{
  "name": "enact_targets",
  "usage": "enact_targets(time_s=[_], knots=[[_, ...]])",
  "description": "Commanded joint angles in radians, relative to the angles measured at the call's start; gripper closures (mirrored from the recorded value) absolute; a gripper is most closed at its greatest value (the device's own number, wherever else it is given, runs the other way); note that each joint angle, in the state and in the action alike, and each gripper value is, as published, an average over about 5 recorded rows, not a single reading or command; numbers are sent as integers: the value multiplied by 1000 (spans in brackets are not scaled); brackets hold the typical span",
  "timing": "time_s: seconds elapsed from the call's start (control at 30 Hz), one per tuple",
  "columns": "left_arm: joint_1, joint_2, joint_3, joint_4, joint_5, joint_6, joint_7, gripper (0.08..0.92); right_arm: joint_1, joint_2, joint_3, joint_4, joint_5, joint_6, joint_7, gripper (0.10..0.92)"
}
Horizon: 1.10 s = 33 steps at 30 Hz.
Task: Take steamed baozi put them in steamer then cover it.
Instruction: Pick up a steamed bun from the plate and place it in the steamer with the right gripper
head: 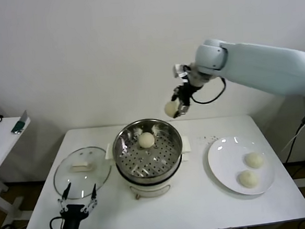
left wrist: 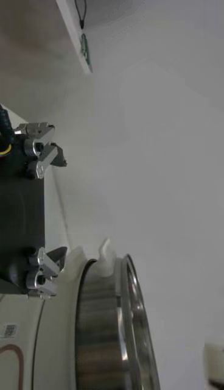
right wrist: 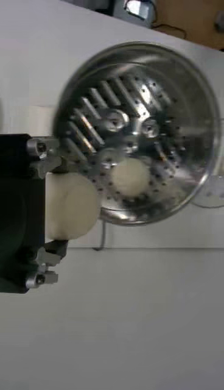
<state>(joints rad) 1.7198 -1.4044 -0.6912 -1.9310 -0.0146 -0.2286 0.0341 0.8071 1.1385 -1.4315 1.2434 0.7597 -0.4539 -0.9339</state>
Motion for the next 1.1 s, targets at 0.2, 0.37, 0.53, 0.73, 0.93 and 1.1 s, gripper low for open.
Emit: enact_targets(time_s=[0.2,0.37,0.53,0.73,0.93,1.1], knots=[[-11,13,-2,-11,0,15,-2,177,-122,285,-13,-24,86,-70,93,330],[-14,12,-4,-9,-1,18,-2,177,-174,312,-40,-36,71,-71,99,330],[-18,12,-8,-3,-3,18,-2,177,-221,332,-51,-58,57,-71,102,329],[-19,13,-13,7,-5,16,-2,177,-251,333,-66,-61,39,-69,102,329],[-27,11,-11,13,-2,20,-2,177,-266,329,-63,-72,13,-68,102,320],[-33,9,-7,15,0,23,-2,177,-266,326,-56,-85,3,-71,106,267]])
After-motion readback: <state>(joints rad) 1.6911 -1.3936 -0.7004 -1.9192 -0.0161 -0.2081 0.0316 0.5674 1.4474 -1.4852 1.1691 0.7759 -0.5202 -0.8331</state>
